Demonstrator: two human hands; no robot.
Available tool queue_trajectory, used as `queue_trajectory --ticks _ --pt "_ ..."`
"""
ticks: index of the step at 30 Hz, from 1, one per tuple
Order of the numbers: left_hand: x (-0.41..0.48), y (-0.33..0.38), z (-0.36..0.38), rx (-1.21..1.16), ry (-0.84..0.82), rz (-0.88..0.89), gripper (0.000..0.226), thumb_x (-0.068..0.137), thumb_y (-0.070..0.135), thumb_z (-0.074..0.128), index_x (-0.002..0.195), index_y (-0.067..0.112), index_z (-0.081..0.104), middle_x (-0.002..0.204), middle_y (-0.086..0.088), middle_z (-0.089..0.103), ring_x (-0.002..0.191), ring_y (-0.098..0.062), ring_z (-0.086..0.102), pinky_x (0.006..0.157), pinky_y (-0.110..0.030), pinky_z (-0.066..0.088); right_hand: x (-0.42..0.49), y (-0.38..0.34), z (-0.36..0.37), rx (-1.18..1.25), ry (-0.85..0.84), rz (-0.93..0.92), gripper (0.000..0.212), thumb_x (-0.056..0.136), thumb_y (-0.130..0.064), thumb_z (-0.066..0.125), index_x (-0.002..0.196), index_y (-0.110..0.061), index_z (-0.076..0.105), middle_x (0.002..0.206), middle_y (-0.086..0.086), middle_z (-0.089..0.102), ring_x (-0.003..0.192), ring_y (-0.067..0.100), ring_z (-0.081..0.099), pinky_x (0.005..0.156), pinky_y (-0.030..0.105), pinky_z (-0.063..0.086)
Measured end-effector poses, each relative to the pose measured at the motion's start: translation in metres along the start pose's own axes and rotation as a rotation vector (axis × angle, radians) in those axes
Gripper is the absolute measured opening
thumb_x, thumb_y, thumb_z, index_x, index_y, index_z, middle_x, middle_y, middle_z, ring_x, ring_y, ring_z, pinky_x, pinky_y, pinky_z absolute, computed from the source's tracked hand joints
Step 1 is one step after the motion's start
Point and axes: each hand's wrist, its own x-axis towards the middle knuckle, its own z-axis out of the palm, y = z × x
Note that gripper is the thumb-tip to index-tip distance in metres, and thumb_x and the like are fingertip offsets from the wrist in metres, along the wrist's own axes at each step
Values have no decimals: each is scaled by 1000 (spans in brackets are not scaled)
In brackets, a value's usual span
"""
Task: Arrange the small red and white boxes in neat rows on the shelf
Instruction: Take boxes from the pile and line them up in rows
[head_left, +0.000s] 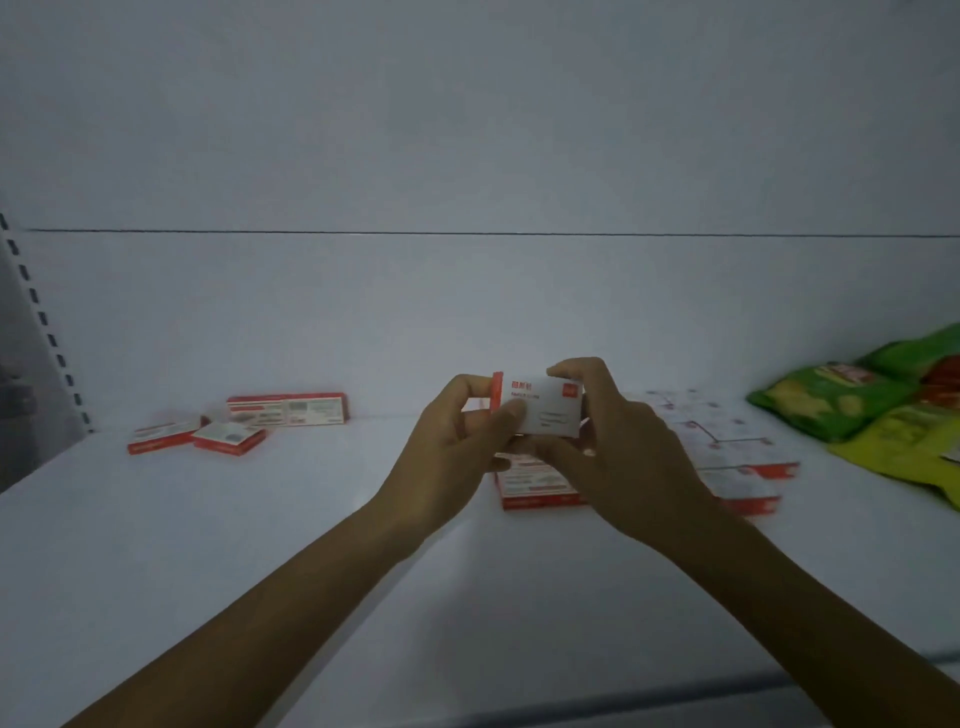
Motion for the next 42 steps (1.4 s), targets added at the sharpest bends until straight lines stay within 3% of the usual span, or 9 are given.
queue_trajectory --ticks 3,8,11,13,16,20,28,36,42 --pt "11 2 53 -12 -72 14 36 75 47 51 105 28 48 86 18 69 82 -2 67 71 -17 54 -14 42 -32 -10 44 26 57 80 -47 58 128 -27 33 115 -2 59 88 17 63 78 32 57" --pt "22 -3 134 148 -228 50 50 69 49 57 115 47 37 109 29 52 94 9 57 66 -8 49 -37 111 -84 -50 94 94 53 82 -43 61 126 -35 32 111 -5 58 86 16 61 75 37 56" --pt "27 -11 172 386 -236 67 74 71 52 58 137 36 29 124 20 49 109 -2 52 83 -17 50 -44 152 -113 -79 115 186 54 80 -45 63 125 -32 36 104 -2 60 83 17 61 72 37 55" --pt "31 -19 189 619 -229 143 72 77 51 60 140 29 31 136 11 47 121 -10 47 96 -27 43 -46 180 -129 -83 98 231 55 78 -41 68 124 -33 40 108 0 62 87 20 63 77 41 54" --pt "38 -33 201 931 -208 324 64 83 48 59 138 24 37 141 4 44 127 -15 40 95 -27 37 -53 213 -142 -104 -1 284 59 76 -37 71 127 -35 42 116 -1 61 94 19 62 84 41 51" --pt "53 -51 207 1075 -227 320 65 85 54 52 138 20 36 140 1 45 126 -18 41 96 -33 38 -58 235 -135 -155 -183 338 67 74 -37 73 133 -34 42 130 -2 54 113 19 53 92 35 45" --pt "60 -66 205 1075 -254 327 64 81 67 31 125 25 48 129 7 53 116 -14 47 87 -34 49 -57 242 -113 -216 -212 309 84 80 -47 63 146 -29 15 138 0 50 123 21 48 99 34 39" --pt "63 -69 204 1015 -297 328 65 81 64 33 127 21 49 129 4 53 118 -15 47 95 -28 41 -65 241 -101 -168 -156 308 77 83 -46 59 145 -31 16 133 1 51 121 20 47 102 35 34" --pt "64 -75 203 967 -300 314 63 83 60 35 126 17 50 127 0 53 119 -17 44 98 -31 41 -60 240 -99 -232 -159 295 75 83 -54 55 144 -28 21 136 -1 49 122 20 45 99 33 35"
